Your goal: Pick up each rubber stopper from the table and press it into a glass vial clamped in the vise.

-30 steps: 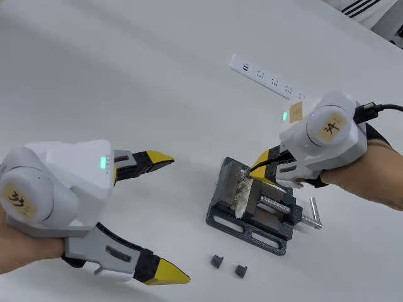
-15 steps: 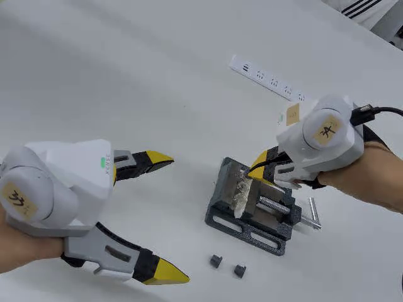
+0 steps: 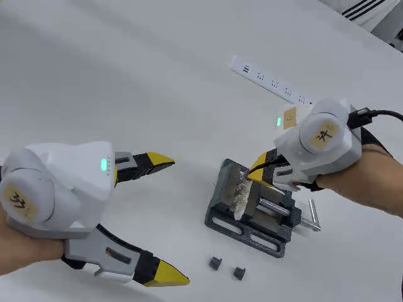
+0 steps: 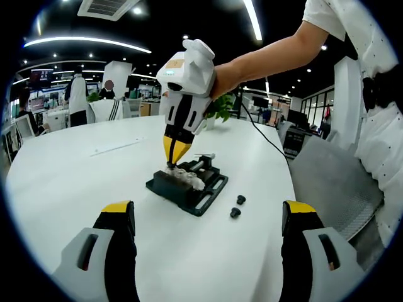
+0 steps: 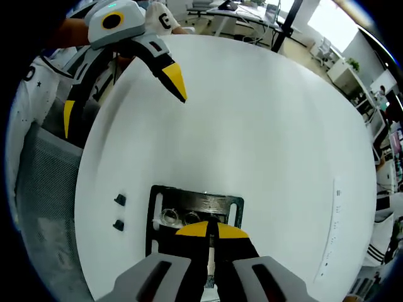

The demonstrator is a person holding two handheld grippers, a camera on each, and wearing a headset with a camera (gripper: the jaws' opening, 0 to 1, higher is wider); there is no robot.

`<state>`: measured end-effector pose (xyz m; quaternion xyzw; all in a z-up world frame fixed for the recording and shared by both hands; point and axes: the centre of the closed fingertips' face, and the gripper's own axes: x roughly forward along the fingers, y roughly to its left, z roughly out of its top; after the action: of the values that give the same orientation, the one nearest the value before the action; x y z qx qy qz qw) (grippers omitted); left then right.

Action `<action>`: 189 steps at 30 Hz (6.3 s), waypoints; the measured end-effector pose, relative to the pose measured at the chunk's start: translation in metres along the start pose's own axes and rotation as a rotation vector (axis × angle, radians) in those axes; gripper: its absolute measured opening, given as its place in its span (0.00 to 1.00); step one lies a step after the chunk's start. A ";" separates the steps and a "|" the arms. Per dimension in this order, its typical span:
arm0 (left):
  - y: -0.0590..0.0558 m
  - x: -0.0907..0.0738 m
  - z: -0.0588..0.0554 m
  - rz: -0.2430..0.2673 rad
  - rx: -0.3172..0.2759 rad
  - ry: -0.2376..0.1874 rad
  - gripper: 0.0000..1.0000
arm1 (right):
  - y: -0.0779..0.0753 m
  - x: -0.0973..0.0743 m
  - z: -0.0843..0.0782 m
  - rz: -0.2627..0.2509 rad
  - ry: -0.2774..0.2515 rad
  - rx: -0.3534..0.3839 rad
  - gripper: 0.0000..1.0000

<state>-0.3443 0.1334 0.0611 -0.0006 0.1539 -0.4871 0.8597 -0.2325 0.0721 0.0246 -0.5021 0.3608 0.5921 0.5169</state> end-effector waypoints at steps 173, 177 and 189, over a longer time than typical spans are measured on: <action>-0.047 0.092 -0.080 -0.361 0.425 0.628 0.10 | 0.156 -0.070 -0.112 -0.233 -0.634 0.664 0.74; -0.048 0.093 -0.079 -0.363 0.422 0.624 0.08 | 0.157 -0.069 -0.112 -0.232 -0.632 0.667 0.73; -0.049 0.095 -0.083 -0.354 0.420 0.629 0.06 | 0.155 -0.068 -0.107 -0.222 -0.631 0.660 0.72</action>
<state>-0.3618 0.0406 -0.0352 0.2970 0.3039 -0.6247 0.6551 -0.3624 -0.0778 0.0511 -0.1420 0.2990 0.5106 0.7936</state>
